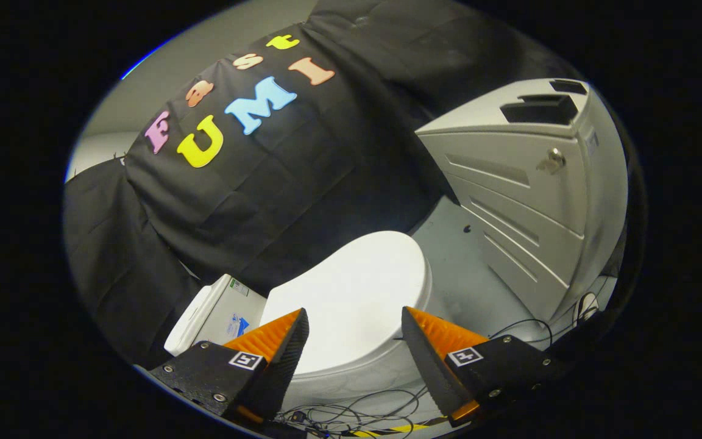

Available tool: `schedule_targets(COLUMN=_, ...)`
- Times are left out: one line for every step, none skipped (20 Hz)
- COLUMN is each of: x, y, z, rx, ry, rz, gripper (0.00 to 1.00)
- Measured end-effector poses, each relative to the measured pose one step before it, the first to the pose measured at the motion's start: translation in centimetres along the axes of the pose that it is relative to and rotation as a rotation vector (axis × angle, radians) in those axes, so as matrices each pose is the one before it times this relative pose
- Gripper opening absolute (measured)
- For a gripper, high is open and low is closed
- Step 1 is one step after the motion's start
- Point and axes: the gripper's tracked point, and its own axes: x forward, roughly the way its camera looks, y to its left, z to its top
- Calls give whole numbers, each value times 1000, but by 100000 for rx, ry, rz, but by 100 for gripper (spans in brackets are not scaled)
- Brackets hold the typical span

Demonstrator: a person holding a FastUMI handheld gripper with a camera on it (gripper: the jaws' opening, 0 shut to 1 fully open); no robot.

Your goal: Open the toilet lid.

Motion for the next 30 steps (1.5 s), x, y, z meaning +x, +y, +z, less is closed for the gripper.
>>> schedule_targets(x=122, y=-709, z=-428, rx=2903, ry=992, rz=-1983, gripper=94)
schedule_targets(x=32, y=-834, z=-449, rx=3261, ry=545, rz=-1729, gripper=94)
schedule_targets(x=88, y=-792, z=-229, rx=3717, ry=402, rz=-1438, gripper=94)
schedule_targets(x=225, y=-786, z=-489, rx=3966, ry=396, rz=-1201, gripper=94)
schedule_targets(x=147, y=-694, z=-293, rx=3653, ry=431, rz=-1278, gripper=93)
schedule_targets(x=337, y=-680, z=-324, rx=2923, ry=594, rz=-1652, gripper=93)
schedule_targets(x=428, y=-648, z=-284, rx=2338, ry=482, rz=-1513, gripper=93)
schedule_targets(x=292, y=-575, z=-410, rx=2178, ry=435, rz=-1097, gripper=91)
schedule_targets(x=375, y=-103, z=-58, rx=1766, ry=291, rz=-760, gripper=90)
schedule_targets(x=351, y=39, z=-23, rx=1177, ry=4, rz=-218, gripper=87)
schedule_targets(x=310, y=-263, z=-94, rx=1849, ry=552, rz=-477, gripper=87)
schedule_targets(x=592, y=-372, z=-41, rx=2809, ry=895, rz=-1092, gripper=85)
schedule_targets(x=626, y=-196, z=178, rx=3224, ry=551, rz=-980, gripper=85)
schedule_targets(x=426, y=-272, z=241, rx=3001, ry=133, rz=-1496, gripper=83)
schedule_targets(x=41, y=-240, z=-107, rx=2708, ry=49, rz=-988, gripper=82)
schedule_targets(x=93, y=-288, z=-181, rx=2546, ry=-152, rz=-675, gripper=81)
schedule_targets(x=196, y=-257, z=40, rx=2354, ry=-61, rz=273, gripper=80)
schedule_targets(x=358, y=-401, z=105, rx=2439, ry=-140, rz=810, gripper=78)
schedule_targets(x=373, y=-277, z=292, rx=1854, ry=-578, rz=903, gripper=77)
schedule_targets(x=399, y=-36, z=-167, rx=1492, ry=151, rz=1474, gripper=73)
schedule_targets(x=160, y=227, z=-100, rx=352, ry=86, rz=1683, gripper=70)
schedule_targets(x=276, y=423, z=-118, rx=-364, ry=706, rz=2210, gripper=66)
schedule_targets(x=97, y=419, z=-142, rx=983, ry=896, rz=2559, gripper=62)
schedule_targets(x=196, y=312, z=98, rx=643, ry=250, rz=1173, gripper=55)
schedule_targets(x=72, y=125, z=124, rx=413, ry=-407, rz=862, gripper=50)
schedule_targets(x=164, y=-187, z=151, rx=-178, ry=-412, rz=-278, gripper=43)
schedule_targets(x=-78, y=-269, z=-125, rx=-844, ry=195, rz=-584, gripper=36)
schedule_targets(x=171, y=83, z=-166, rx=-2823, ry=556, rz=-374, gripper=29)
schedule_targets(x=-131, y=-133, z=81, rx=-3342, ry=-39, rz=-840, gripper=25)
schedule_targets(x=-96, y=-12, z=87, rx=-1290, ry=773, rz=-92, gripper=22)
